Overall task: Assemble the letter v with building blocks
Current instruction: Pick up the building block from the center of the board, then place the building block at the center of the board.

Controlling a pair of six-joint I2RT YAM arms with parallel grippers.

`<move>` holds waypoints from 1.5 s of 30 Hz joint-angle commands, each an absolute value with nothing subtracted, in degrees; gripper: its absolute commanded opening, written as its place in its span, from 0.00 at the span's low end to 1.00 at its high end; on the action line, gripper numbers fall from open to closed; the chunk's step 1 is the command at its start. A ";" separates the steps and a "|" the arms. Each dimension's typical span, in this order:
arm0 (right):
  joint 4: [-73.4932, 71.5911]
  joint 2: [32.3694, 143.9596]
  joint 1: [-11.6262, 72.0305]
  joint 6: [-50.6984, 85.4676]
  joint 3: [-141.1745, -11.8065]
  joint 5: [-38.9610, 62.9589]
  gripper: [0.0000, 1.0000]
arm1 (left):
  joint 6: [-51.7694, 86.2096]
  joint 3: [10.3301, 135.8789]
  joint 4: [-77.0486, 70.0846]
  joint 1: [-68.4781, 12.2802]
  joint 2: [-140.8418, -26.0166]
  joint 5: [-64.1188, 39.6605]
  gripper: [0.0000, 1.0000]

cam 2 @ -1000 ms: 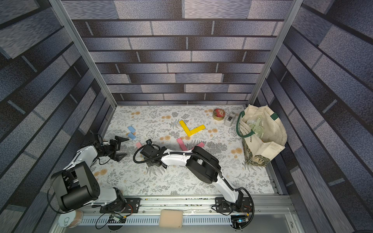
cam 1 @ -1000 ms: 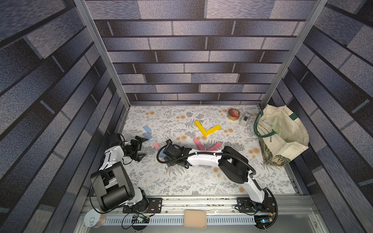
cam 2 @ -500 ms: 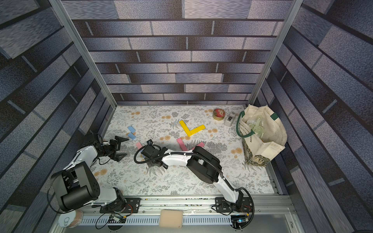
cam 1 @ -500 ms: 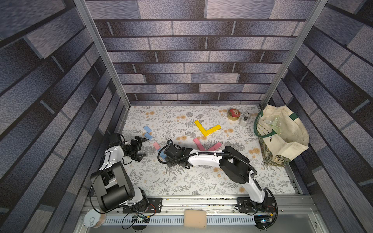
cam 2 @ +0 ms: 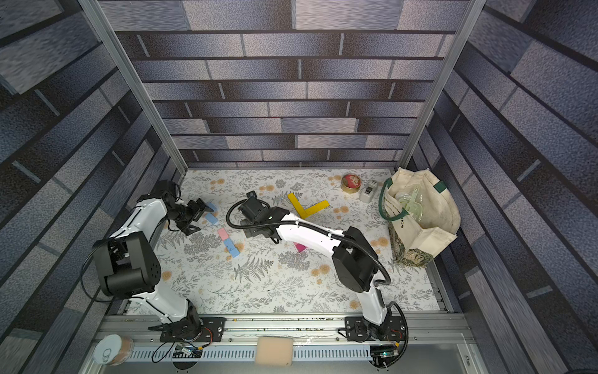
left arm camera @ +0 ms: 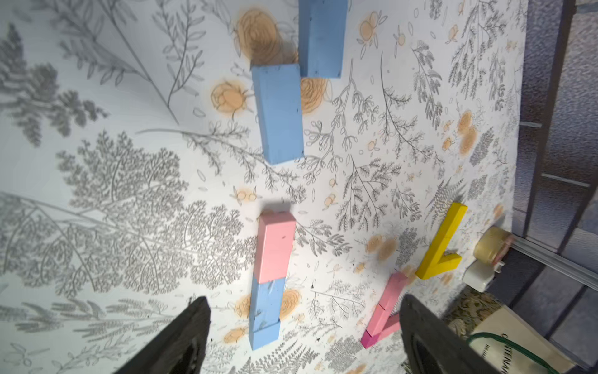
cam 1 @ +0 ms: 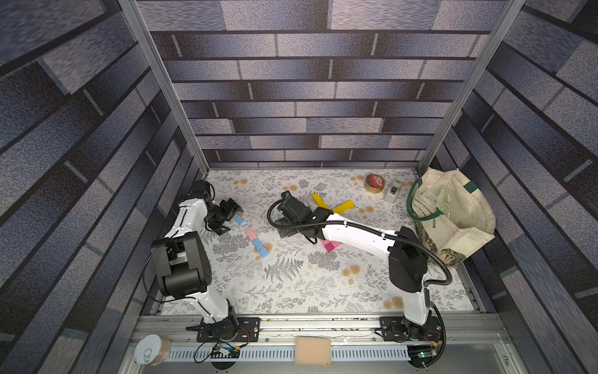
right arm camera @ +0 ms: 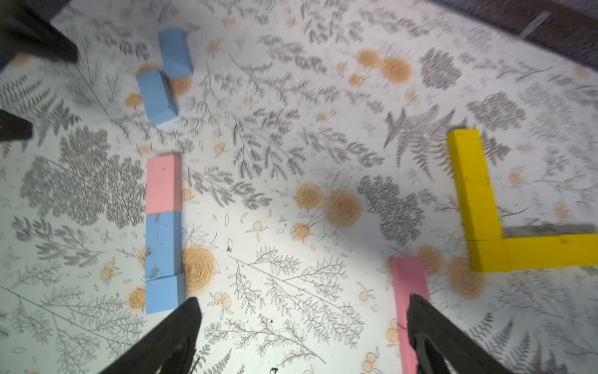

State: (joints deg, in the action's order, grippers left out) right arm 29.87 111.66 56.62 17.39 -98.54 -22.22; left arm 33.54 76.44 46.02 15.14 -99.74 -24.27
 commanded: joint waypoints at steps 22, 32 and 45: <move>26.47 97.32 54.94 13.97 -85.88 -23.22 1.00 | 24.93 106.92 62.63 7.95 -131.00 0.31 0.46; 28.02 95.27 54.41 15.13 -85.71 -25.32 1.00 | 18.03 106.10 63.73 2.51 -123.02 2.02 0.18; 35.92 76.87 40.96 27.29 -74.00 -25.59 1.00 | 3.18 90.83 53.00 -22.42 -107.77 6.20 0.21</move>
State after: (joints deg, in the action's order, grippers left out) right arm 32.38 81.21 43.62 22.85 -76.49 -24.64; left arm 8.23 95.22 53.69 -22.46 -105.03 3.46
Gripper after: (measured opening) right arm 0.997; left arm 0.324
